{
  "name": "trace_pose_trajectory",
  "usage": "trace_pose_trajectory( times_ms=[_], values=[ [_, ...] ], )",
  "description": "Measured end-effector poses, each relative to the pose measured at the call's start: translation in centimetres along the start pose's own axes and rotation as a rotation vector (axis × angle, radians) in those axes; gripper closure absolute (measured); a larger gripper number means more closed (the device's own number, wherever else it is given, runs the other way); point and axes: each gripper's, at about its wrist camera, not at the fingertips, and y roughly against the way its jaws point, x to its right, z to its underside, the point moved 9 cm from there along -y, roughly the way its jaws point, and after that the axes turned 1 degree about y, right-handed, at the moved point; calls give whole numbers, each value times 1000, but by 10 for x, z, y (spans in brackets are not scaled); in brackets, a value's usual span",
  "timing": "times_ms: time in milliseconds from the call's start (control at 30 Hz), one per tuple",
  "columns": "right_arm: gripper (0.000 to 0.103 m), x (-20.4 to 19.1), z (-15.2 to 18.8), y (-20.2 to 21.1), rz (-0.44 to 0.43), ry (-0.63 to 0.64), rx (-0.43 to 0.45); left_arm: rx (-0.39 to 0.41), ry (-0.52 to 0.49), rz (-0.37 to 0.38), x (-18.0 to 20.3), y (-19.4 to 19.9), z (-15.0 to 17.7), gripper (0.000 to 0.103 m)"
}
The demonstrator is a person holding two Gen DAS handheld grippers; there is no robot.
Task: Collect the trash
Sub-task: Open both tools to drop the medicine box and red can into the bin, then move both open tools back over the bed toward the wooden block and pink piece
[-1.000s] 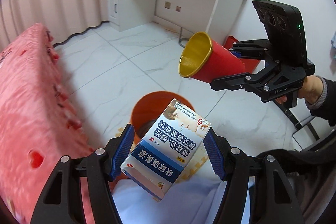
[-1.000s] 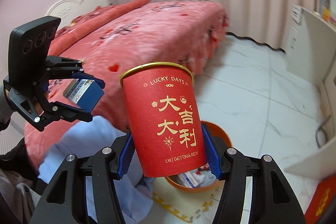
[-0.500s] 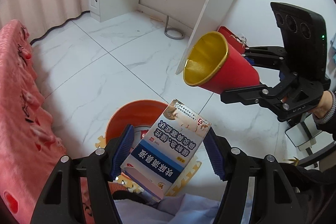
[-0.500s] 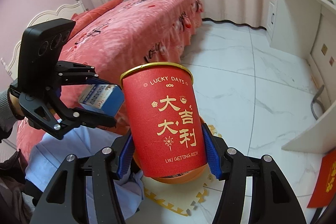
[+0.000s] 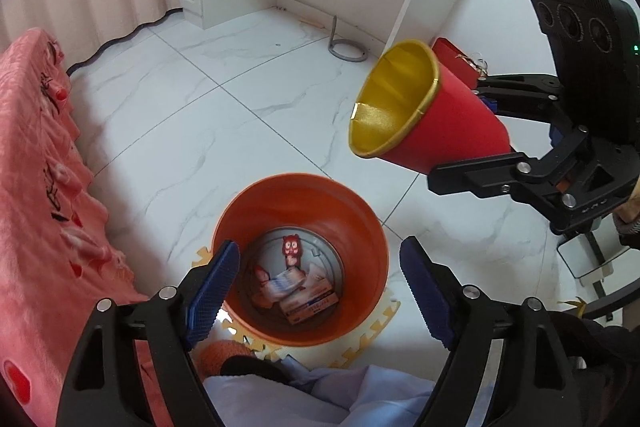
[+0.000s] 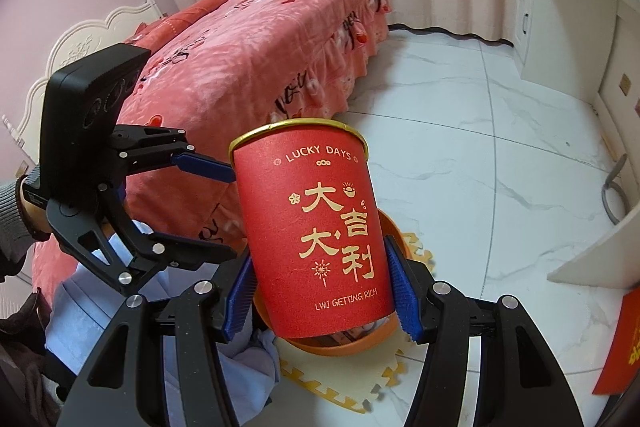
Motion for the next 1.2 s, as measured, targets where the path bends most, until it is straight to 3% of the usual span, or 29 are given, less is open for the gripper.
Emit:
trace_pose_trajectory(
  times_ms=[300, 533, 1000, 1133, 1200],
  values=[
    [42, -21, -14, -28, -21, 36, -19, -10, 53, -51, -24, 13, 14, 21],
    [34, -11, -10, -41, 19, 4, -53, -7, 75, -57, -31, 13, 19, 21],
    [34, -35, -13, -21, -6, 25, -44, 12, 74, -72, -30, 26, 26, 21],
    [27, -58, -18, -11, -31, 54, -32, 30, 74, -91, -28, 42, 30, 21],
    [26, -69, -19, -7, -45, 68, -30, 42, 77, -106, -26, 53, 32, 14]
  ],
)
